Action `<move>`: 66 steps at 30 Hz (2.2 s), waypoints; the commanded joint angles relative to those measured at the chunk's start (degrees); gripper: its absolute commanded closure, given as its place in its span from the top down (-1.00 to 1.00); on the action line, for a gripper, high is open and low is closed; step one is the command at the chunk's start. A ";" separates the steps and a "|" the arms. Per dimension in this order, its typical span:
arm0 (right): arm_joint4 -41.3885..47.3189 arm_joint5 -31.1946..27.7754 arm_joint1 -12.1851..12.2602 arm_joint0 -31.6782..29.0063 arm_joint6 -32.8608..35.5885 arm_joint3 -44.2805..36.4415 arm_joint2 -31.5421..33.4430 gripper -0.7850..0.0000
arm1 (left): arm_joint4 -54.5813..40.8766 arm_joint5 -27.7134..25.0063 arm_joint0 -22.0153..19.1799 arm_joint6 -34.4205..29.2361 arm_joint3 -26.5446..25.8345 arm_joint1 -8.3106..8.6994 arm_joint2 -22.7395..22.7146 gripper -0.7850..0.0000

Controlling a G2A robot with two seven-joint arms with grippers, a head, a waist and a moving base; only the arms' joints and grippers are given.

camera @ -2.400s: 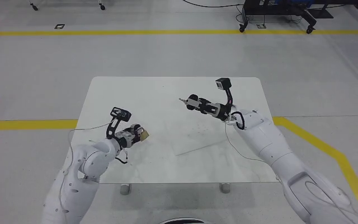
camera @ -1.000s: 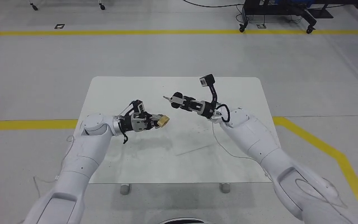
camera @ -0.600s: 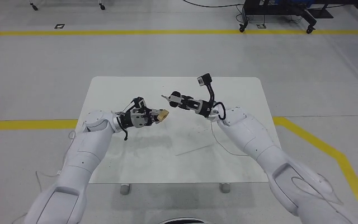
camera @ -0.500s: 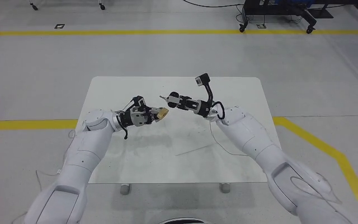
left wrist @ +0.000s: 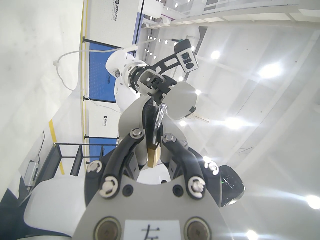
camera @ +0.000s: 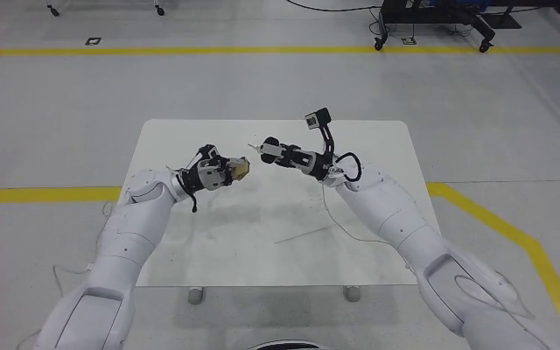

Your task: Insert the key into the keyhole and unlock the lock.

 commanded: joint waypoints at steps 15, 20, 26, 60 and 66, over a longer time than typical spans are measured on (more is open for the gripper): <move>-3.72 5.00 0.58 -2.96 -3.40 -5.35 0.66 -1.00 | 0.82 6.07 2.89 13.40 -5.51 0.35 -1.14 -1.00; -7.19 12.40 1.68 -7.64 -7.93 -9.79 2.50 -1.00 | 4.04 13.14 5.64 23.41 -13.24 1.09 -2.15 -1.00; -9.90 24.64 3.02 -13.24 -13.75 -16.75 5.11 -1.00 | 5.77 13.98 9.90 33.36 -23.84 1.59 -4.03 -1.00; -13.09 34.93 2.06 -17.80 -20.78 -21.65 7.85 -1.00 | 13.32 4.65 15.07 42.90 -31.77 1.96 -5.46 -1.00; -12.89 34.66 1.71 -17.58 -20.49 -21.20 8.22 -1.00 | 14.37 3.69 15.16 43.03 -32.12 1.93 -5.35 -1.00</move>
